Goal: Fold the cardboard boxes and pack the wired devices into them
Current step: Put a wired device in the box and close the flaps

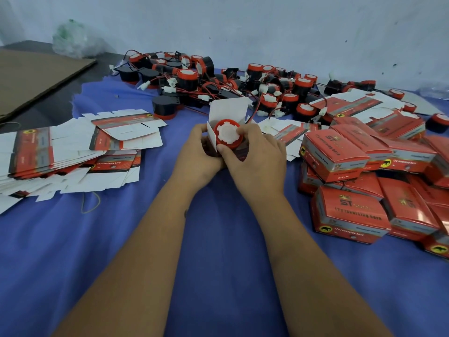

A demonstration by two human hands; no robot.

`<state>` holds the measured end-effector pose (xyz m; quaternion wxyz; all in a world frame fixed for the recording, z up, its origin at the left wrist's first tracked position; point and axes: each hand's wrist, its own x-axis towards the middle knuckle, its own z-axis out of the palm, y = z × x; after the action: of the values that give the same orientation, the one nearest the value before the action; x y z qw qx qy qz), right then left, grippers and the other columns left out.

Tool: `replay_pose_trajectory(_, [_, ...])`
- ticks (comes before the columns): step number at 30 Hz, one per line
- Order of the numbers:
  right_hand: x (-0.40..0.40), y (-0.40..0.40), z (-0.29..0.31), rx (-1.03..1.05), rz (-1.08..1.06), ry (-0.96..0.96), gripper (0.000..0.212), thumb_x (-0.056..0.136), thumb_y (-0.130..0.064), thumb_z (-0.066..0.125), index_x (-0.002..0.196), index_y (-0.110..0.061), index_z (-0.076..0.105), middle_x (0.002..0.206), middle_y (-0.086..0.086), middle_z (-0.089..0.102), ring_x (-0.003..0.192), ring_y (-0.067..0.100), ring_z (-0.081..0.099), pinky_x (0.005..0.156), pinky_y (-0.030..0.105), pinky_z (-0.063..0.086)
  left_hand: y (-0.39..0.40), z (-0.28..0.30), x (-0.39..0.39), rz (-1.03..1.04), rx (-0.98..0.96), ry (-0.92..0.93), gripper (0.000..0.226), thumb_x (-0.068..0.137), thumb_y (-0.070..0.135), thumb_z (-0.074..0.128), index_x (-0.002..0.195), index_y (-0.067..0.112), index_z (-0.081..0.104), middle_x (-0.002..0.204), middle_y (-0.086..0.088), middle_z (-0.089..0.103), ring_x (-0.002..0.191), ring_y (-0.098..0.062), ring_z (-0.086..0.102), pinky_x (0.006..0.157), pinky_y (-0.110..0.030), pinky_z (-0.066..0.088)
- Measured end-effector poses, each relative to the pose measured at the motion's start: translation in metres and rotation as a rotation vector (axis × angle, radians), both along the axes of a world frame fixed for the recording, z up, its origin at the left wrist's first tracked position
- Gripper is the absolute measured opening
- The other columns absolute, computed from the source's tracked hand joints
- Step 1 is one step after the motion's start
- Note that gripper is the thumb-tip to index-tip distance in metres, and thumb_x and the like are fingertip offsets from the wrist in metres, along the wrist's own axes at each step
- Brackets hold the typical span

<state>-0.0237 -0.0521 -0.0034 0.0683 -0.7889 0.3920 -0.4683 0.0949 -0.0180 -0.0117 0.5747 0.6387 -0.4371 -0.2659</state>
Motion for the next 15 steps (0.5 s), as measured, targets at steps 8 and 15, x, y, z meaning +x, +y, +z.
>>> replay_pose_trajectory(8, [-0.0006,0.0006,0.0038,-0.172,-0.099,0.038,0.03,0.079,-0.039,0.075,0.082,-0.01,0.069,0.076,0.004,0.068,0.081,0.028,0.057,0.083,0.033,0.028,0.0037,0.0026,-0.0024,-0.028,0.0,0.013,0.061,0.075,0.002,0.077,0.115,0.037,0.046,0.113,0.003,0.065,0.104,-0.021,0.065,0.092,-0.048,0.056])
replay_pose_trajectory(15, [0.0003,-0.0031,-0.003,0.1,-0.049,-0.002,0.03,0.097,-0.035,0.054,0.09,-0.014,0.075,0.098,-0.002,0.051,0.097,0.015,0.036,0.089,0.028,0.026,0.0026,0.0,-0.002,-0.014,0.009,0.014,0.05,0.084,0.014,0.073,0.12,0.037,0.046,0.11,0.012,0.064,0.105,-0.016,0.064,0.086,-0.033,0.055])
